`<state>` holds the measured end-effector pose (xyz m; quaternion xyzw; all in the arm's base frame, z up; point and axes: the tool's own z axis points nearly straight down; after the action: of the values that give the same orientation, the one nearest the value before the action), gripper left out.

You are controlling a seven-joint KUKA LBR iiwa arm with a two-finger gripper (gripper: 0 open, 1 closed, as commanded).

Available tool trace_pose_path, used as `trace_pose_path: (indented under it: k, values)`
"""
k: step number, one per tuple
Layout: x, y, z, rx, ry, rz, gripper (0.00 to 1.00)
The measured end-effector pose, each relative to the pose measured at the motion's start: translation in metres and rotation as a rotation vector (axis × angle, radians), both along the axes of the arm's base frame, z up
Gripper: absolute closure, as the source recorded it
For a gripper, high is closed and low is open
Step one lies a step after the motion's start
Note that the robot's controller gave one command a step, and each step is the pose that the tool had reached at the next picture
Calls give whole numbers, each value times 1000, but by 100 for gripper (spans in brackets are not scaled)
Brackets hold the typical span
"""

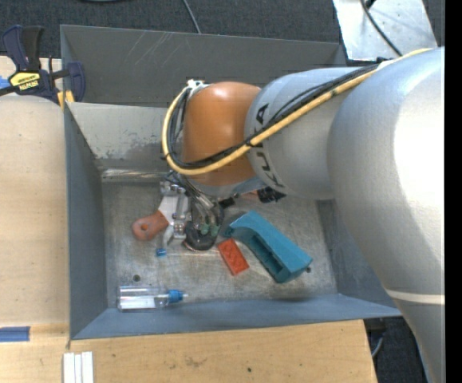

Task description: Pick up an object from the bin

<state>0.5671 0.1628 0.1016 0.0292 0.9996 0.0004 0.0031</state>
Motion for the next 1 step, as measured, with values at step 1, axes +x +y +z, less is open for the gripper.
trace_pose_path:
  k: [1]
  values:
    - [-8, 12, -24, 1, 1, -45, 100]
